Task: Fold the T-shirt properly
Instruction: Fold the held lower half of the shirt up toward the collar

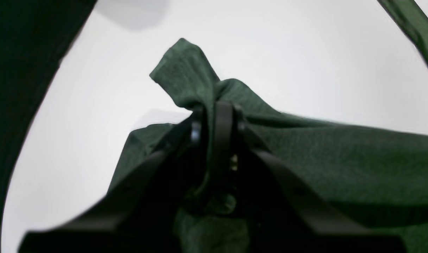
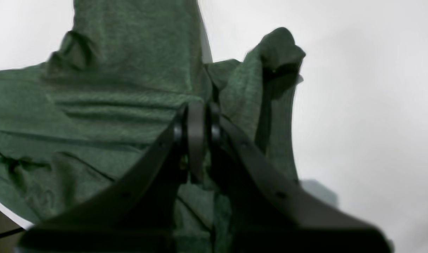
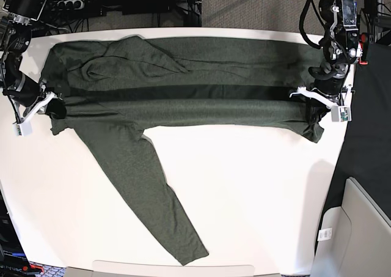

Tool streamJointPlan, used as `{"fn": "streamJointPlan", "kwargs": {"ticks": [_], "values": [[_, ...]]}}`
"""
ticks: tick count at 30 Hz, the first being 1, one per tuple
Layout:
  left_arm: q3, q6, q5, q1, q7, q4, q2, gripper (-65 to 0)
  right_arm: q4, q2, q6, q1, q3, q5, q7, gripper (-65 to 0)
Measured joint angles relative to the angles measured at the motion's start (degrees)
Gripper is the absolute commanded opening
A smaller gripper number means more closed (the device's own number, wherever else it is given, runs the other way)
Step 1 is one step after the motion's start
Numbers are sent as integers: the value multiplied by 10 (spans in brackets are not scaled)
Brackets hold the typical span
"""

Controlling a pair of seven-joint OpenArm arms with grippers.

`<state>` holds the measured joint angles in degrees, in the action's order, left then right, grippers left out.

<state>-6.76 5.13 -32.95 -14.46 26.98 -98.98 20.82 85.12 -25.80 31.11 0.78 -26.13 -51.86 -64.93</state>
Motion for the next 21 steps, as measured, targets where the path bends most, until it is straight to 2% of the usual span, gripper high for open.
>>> {"fn": "streamJointPlan", "kwargs": {"ticks": [8,21], "values": [[0,1,0,-12,-2,7,0,-650,0,0,0,-10,2,1,0,-648],[1,5,-3,12,-1,122,-2,-633,0,0,0,-26,4,-2,0,-648]]}}
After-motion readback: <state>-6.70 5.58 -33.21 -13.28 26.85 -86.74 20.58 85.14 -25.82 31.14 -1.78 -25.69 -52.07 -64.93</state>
